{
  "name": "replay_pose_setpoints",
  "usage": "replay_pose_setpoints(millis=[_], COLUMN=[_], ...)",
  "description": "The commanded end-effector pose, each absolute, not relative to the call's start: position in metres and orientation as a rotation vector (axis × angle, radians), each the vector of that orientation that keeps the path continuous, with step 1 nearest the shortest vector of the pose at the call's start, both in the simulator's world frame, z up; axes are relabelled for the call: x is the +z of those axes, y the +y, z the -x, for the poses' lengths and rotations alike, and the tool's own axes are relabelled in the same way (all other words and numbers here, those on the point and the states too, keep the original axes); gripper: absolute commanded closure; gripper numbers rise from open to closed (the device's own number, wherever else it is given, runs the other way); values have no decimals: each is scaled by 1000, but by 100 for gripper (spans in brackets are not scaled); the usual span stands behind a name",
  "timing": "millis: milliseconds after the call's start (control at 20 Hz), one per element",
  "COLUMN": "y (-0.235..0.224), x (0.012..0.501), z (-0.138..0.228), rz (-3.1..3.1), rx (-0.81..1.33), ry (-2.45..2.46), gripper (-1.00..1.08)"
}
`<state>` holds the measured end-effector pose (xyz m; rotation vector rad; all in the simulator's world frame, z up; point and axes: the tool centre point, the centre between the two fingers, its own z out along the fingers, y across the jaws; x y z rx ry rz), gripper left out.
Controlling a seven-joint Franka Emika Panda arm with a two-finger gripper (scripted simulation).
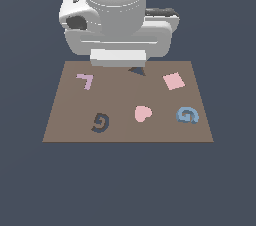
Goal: Insert a designated object into the corresponding slot on a board.
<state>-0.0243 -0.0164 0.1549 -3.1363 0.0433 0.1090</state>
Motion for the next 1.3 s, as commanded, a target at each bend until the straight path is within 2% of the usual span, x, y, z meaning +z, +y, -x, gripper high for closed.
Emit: replay_pose_setpoints(millis=[0,650,1250], y=[-16,-6,39], x=[155,143,111], z=[24,4,-47], rz=[3136,3131,3031], rx=[109,100,69], ry=[43,-175,-809], gripper=[-92,-92,-92])
